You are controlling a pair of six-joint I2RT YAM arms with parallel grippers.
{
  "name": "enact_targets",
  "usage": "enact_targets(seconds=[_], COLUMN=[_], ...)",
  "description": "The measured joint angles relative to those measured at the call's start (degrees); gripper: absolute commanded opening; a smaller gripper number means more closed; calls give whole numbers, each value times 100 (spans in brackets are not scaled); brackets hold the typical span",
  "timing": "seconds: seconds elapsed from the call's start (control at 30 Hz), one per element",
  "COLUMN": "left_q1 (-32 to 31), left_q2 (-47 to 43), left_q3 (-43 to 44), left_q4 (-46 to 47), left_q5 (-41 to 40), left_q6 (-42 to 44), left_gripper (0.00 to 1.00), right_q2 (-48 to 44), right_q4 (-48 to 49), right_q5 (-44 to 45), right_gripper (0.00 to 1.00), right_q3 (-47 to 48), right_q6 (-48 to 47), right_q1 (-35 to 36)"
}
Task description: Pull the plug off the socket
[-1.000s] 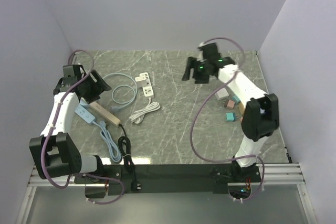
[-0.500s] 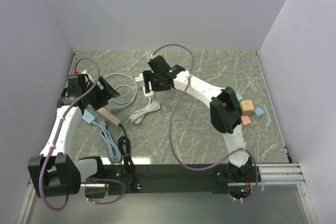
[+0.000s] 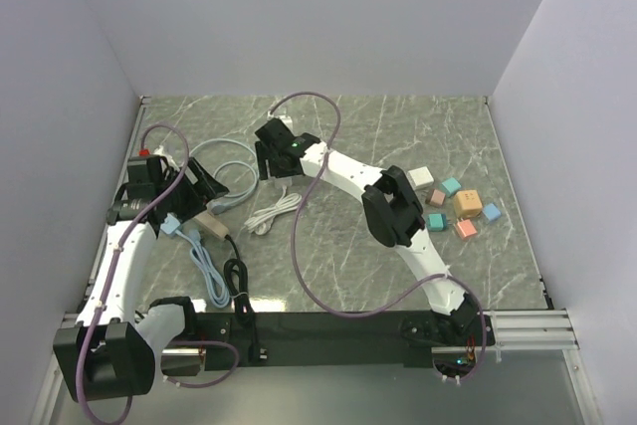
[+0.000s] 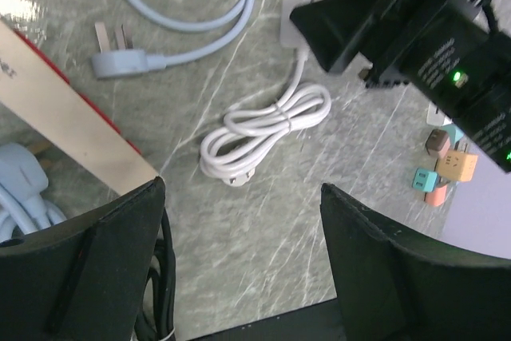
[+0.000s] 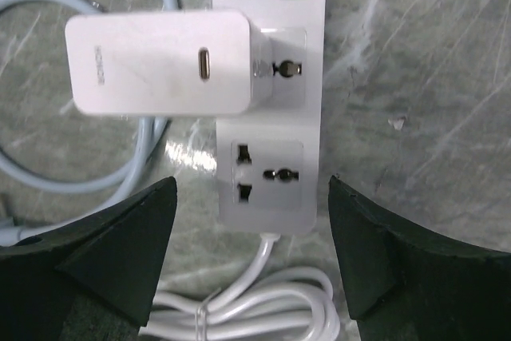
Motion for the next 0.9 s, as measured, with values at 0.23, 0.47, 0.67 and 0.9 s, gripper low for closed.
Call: enact_targets(seconds=[0.23, 0.47, 0.67, 0.9], left_q1=[0, 0, 0, -7], left_q2=[-35, -35, 15, 332], left_q3=[-79, -79, -101, -245], left_q4=[-133, -149, -92, 201], left_q5=[17, 20, 98, 262], left_q6=[7, 7, 4, -11], left_gripper=[84, 83, 81, 81], right_q2=[588, 675, 247, -1495], right_q4=[-243, -271, 199, 872], right_q5=[201, 332, 299, -79], right_gripper=[59, 30, 0, 0], right_q3=[761, 822, -15, -2800], right_q6=[-9, 2, -157, -645], right_q1=[2, -11, -39, -50])
